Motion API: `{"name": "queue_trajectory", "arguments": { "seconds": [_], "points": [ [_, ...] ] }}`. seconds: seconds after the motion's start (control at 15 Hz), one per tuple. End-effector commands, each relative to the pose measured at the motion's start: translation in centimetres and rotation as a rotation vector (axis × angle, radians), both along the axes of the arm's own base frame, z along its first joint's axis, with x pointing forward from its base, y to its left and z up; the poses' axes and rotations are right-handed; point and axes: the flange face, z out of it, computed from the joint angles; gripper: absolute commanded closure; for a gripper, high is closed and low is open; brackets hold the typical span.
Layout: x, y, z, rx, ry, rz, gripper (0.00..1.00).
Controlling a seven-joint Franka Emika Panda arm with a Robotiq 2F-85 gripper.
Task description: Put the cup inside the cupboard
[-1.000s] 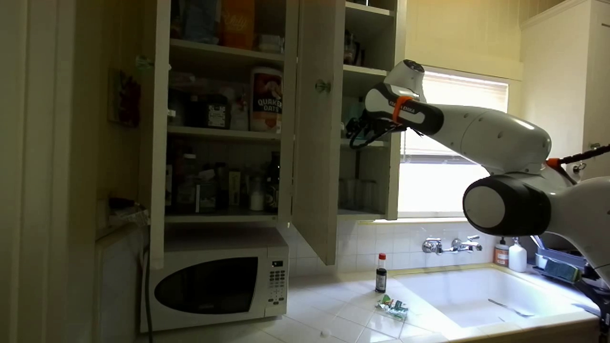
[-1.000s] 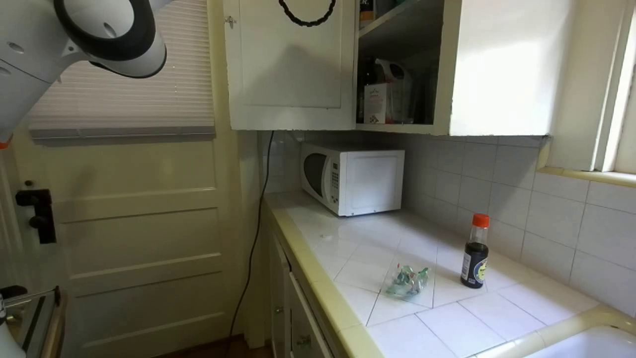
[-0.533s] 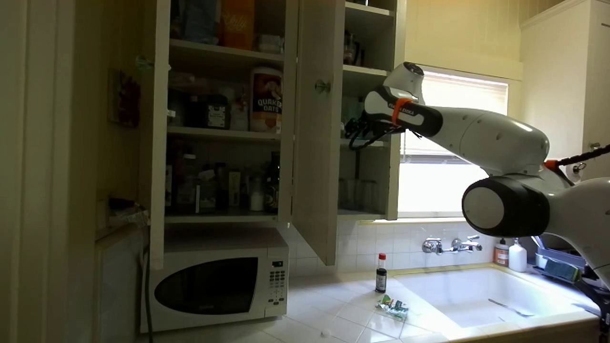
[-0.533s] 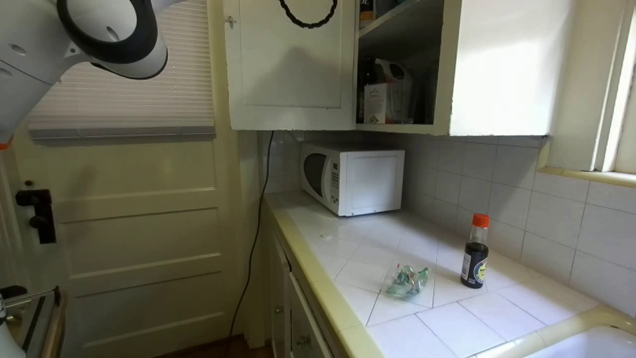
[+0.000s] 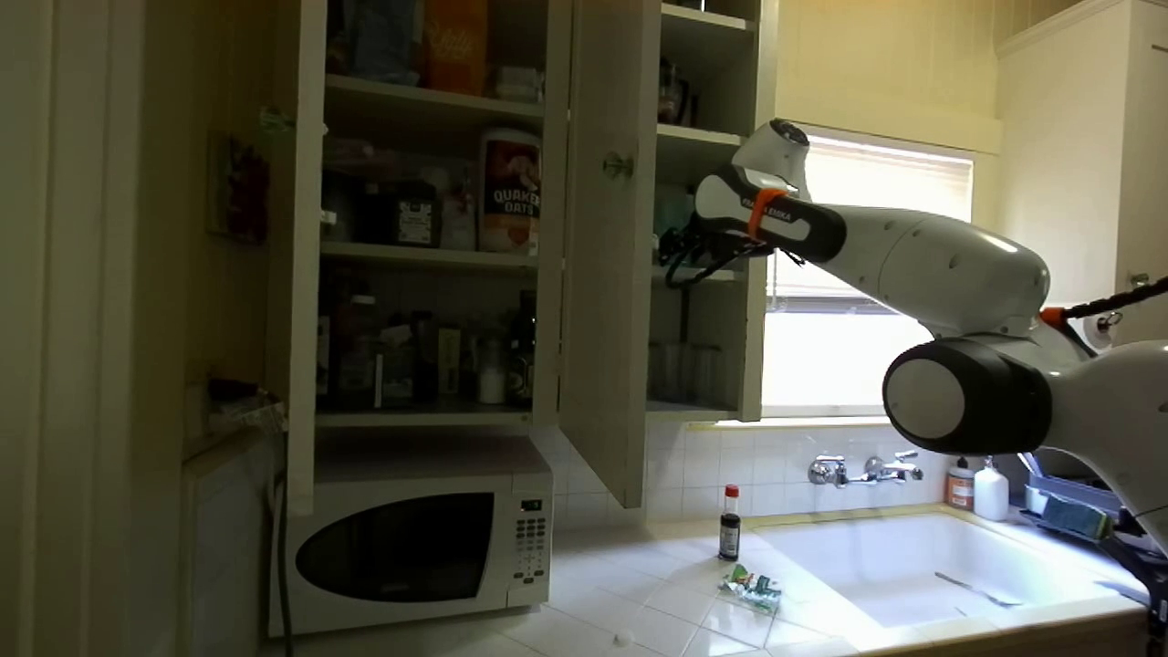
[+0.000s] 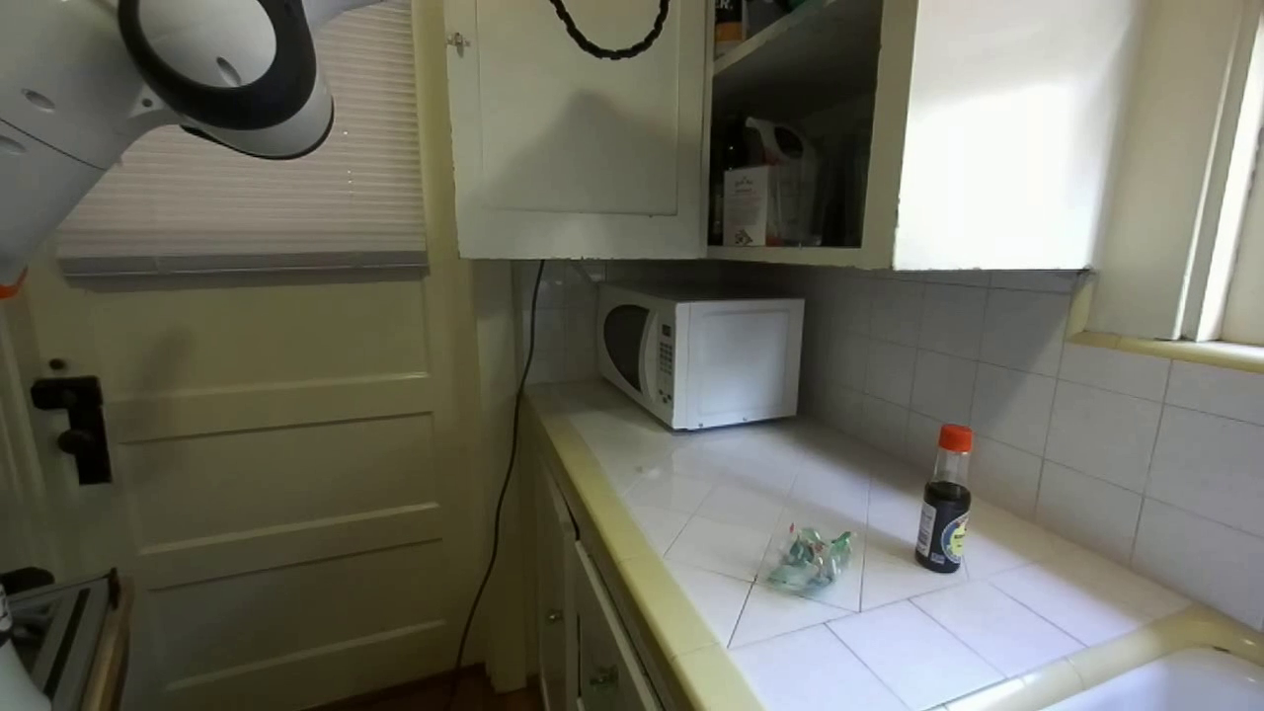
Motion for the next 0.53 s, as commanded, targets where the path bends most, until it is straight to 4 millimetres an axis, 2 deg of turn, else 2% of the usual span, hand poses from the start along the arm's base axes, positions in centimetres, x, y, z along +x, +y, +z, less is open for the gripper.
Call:
{"name": "queue_trajectory", "arguments": {
  "seconds": [0.0,0.47],
  "points": [
    [0.24,-0.65,-0.37,-0.018,-0.008,-0.019,0.47],
    [0.48,-0.78,-0.54,0.041,-0.039,-0.037,0.49]
  ]
}}
